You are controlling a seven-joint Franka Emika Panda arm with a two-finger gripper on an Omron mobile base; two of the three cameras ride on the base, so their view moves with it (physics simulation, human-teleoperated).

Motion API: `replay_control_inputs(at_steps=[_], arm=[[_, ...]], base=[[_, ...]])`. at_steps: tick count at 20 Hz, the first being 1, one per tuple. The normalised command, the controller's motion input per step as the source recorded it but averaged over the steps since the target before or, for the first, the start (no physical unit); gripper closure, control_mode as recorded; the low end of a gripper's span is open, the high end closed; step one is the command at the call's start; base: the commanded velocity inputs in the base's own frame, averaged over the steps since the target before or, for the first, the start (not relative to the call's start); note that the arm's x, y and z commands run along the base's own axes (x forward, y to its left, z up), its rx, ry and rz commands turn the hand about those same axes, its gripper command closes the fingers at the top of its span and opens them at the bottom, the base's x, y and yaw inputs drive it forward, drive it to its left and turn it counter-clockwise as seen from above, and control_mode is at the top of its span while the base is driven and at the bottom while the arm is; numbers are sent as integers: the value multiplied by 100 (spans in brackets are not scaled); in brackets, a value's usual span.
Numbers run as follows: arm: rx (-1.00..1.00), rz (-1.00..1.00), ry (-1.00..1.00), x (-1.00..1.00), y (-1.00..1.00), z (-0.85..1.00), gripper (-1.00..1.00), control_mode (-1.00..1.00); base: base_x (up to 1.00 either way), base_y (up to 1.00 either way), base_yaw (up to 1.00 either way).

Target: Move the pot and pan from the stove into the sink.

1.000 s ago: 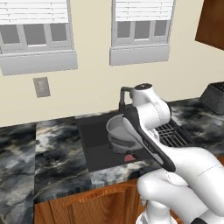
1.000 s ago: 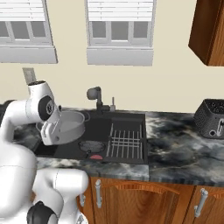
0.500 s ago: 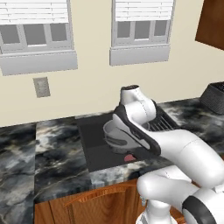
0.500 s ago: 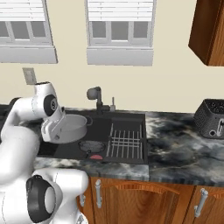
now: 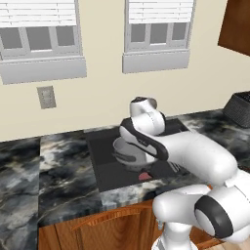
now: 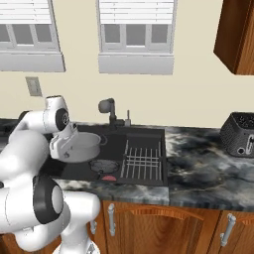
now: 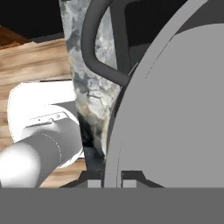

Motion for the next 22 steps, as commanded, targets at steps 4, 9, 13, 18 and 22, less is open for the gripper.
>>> replay_control_inputs(at_steps=[4, 9, 13, 18, 22], arm=[[0, 0, 5, 8, 0, -29, 100, -100], [0, -2, 1, 16, 0, -25, 100, -100], [0, -8, 0, 33, 8, -25, 100, -100], [0, -11, -1, 43, 16, -28, 100, -100], [-1, -11, 0, 39, 21, -38, 100, -100]], base=[[0, 0, 0], [0, 0, 0], [0, 0, 0], [0, 0, 0], [0, 0, 0]])
